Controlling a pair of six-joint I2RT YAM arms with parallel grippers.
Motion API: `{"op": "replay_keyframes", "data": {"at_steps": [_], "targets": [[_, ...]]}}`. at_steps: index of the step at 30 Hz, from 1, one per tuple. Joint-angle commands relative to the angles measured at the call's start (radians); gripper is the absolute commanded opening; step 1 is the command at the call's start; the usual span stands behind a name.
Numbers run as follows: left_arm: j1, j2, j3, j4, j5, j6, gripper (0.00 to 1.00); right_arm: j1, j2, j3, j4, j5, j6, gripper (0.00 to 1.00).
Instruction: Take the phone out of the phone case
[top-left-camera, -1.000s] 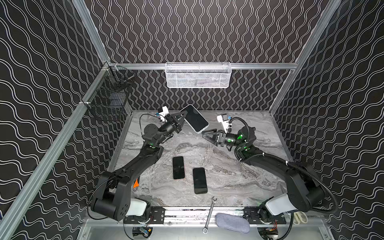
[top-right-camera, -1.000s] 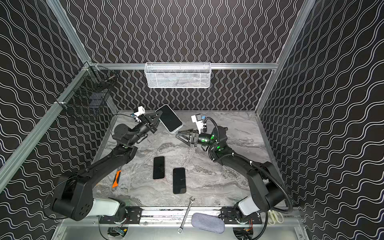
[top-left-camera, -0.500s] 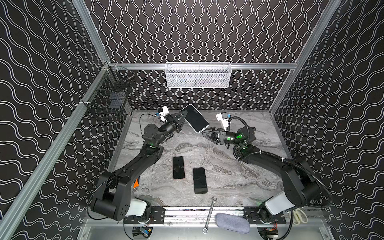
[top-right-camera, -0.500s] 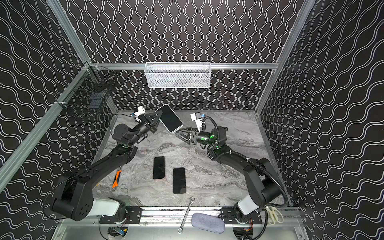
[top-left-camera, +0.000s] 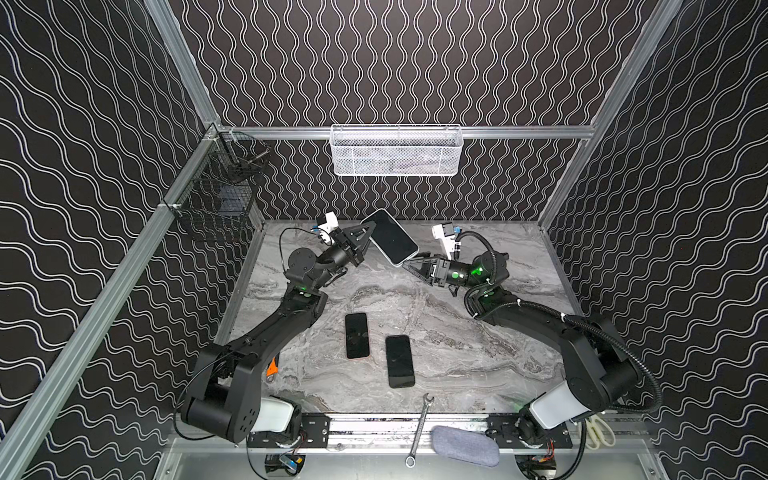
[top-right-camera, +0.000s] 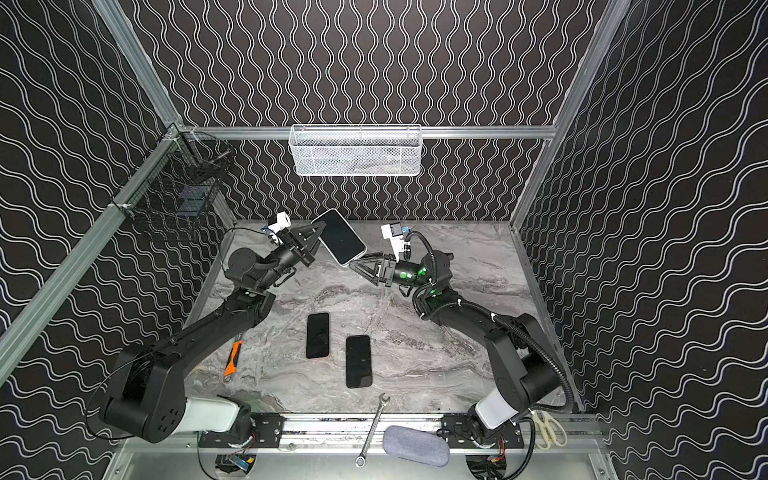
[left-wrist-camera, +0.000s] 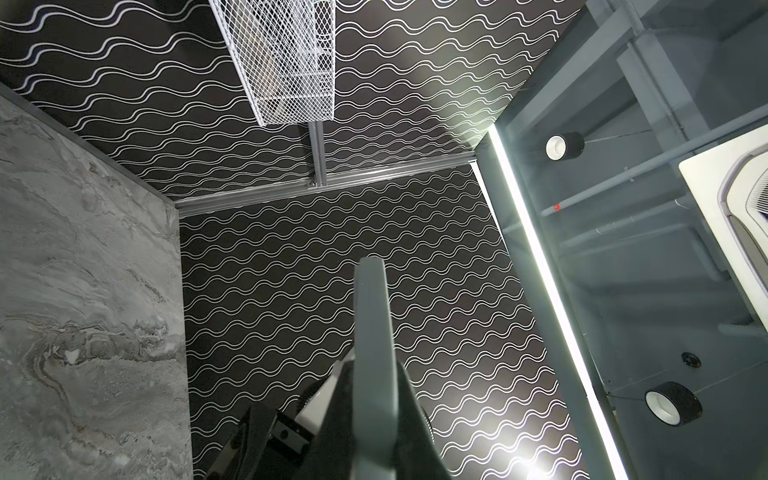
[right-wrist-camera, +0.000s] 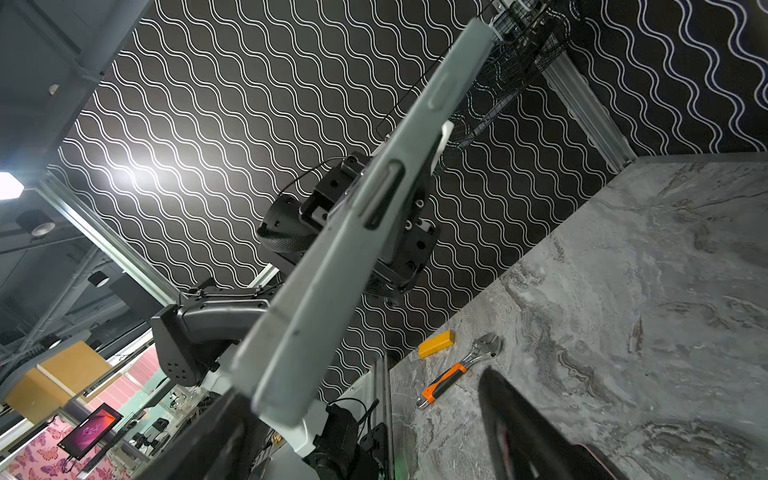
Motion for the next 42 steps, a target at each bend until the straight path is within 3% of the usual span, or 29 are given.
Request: {"op": "replay_keyframes", "data": {"at_steps": [1,18,35,42], "targets": [[-0.001,-0.008,0.001,0.068,0.008,-0.002,0.0,0.001,-0.002,0.012,-0.001,0.031,-0.008,0.83],[-0.016,-0.007,-0.009,0.074,0.026,0.003,0.0,-0.004,0.028,0.048,-0.001,0.076,0.053,0.72],[-0.013,0.045,0.007,0.076,0.049,0.043,0.0,-0.027,-0.029,0.018,0.029,0.074,0.109,0.36],[-0.013,0.074,0.003,0.075,0.043,0.055,0.0,-0.026,-0.019,-0.014,0.128,0.091,0.214,0.23]]}}
